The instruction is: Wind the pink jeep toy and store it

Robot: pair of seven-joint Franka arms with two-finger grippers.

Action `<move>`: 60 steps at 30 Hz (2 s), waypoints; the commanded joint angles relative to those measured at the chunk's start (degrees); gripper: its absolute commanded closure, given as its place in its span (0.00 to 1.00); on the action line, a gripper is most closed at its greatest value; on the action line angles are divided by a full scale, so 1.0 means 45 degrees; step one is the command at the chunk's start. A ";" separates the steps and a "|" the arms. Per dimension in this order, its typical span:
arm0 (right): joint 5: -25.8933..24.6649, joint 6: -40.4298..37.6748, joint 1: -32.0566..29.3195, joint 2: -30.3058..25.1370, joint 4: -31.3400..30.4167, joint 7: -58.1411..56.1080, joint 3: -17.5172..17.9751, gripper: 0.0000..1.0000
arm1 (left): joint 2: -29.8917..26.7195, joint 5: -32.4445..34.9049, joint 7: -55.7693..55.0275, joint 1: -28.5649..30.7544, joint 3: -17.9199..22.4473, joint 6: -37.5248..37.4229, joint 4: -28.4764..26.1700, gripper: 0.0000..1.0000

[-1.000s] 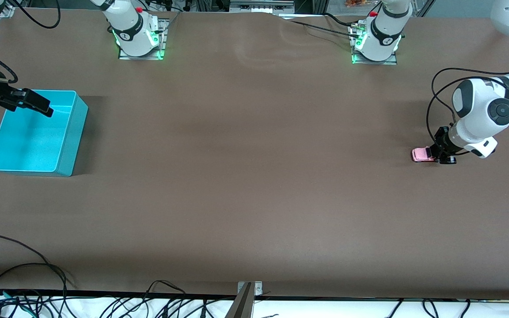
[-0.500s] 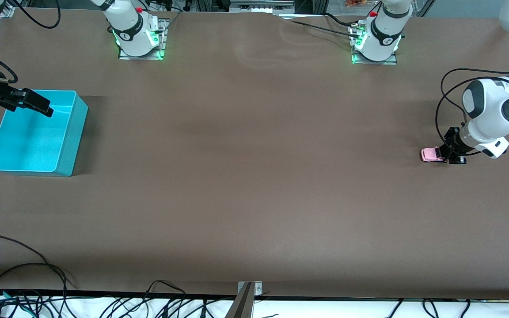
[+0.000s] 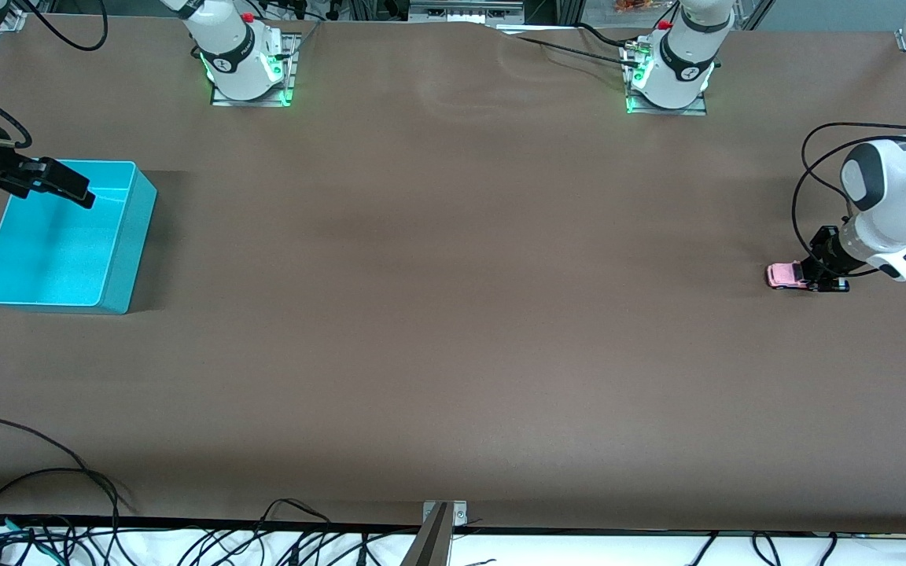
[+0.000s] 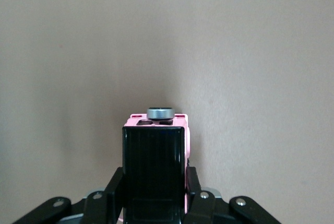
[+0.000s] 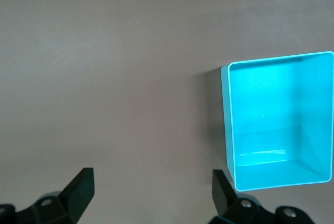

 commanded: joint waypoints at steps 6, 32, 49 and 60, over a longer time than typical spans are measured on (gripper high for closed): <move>-0.0129 -0.0272 -0.0008 0.0108 0.0333 -0.0181 0.0030 0.00 | 0.1798 0.0479 0.0472 0.0671 -0.0025 0.0526 0.0957 0.83; -0.0129 -0.0330 0.0012 0.0108 0.0333 -0.0162 0.0050 0.00 | 0.0296 0.0265 0.0492 0.0789 0.0014 -0.0742 0.1368 0.00; -0.0129 -0.0369 0.0012 0.0108 0.0333 -0.0181 0.0050 0.00 | -0.4449 -0.2352 0.4725 -0.3249 0.1808 -0.5565 0.1192 0.00; -0.0109 -0.0389 0.0012 0.0108 0.0333 -0.0162 0.0050 0.00 | -0.5799 -0.2353 0.7911 -0.6474 0.3314 -0.6660 0.1620 0.00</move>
